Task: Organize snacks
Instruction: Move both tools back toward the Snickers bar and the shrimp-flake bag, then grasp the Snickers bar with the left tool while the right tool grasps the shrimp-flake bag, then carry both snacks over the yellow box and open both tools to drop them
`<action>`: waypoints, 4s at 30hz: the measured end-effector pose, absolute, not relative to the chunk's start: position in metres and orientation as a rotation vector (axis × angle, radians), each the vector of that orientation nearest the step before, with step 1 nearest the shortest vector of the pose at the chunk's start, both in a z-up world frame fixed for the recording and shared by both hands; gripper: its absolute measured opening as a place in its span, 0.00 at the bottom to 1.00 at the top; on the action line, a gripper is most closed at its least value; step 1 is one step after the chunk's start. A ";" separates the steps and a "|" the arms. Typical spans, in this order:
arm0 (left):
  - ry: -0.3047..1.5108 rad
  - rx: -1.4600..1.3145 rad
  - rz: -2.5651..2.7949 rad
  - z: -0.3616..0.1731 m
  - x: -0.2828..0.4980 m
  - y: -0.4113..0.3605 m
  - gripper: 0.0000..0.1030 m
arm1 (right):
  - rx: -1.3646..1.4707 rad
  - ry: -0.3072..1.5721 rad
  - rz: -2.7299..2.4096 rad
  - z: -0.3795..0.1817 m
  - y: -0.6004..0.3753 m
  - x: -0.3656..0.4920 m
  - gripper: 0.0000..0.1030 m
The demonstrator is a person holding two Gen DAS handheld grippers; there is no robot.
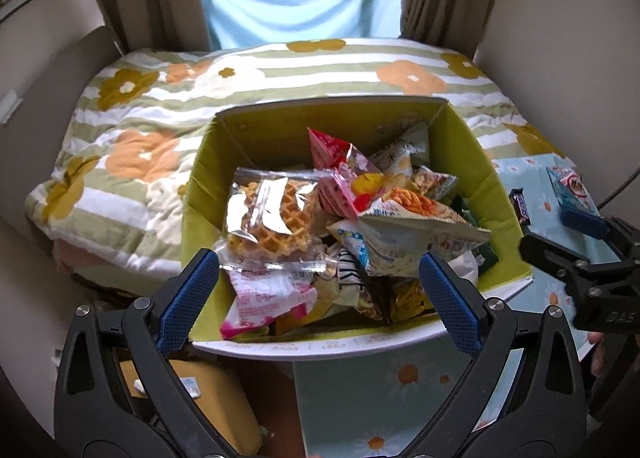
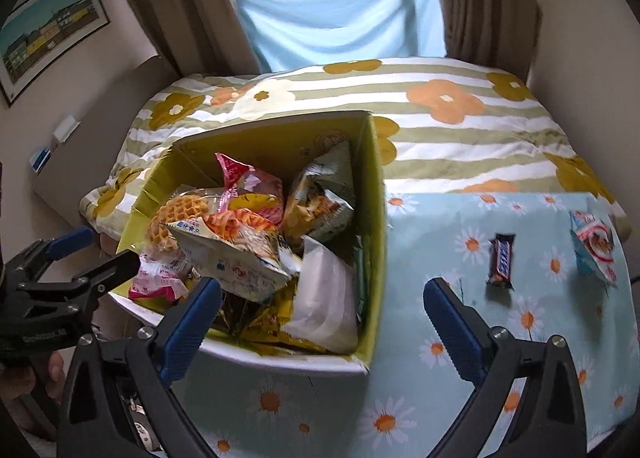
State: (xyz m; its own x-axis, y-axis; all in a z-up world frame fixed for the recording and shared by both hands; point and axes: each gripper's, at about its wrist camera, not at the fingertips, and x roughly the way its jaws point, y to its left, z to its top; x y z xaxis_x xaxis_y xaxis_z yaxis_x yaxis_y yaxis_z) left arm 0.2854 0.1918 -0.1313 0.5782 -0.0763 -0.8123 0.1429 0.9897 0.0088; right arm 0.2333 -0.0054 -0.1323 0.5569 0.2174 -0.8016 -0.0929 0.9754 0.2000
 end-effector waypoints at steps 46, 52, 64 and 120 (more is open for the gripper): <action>1.219 0.055 -0.299 -0.263 0.370 -0.155 0.79 | 0.315 1.123 0.012 -0.191 -0.349 0.280 0.98; 1.292 0.082 -0.353 -0.293 0.391 -0.164 0.69 | 0.392 1.143 -0.073 -0.204 -0.358 0.292 0.98; 1.328 0.217 -0.409 -0.312 0.407 -0.180 0.34 | 0.550 1.145 -0.165 -0.221 -0.375 0.303 0.98; 0.920 -0.151 -0.221 -0.096 0.344 -0.051 0.25 | 0.352 1.012 0.310 -0.106 -0.273 0.321 0.63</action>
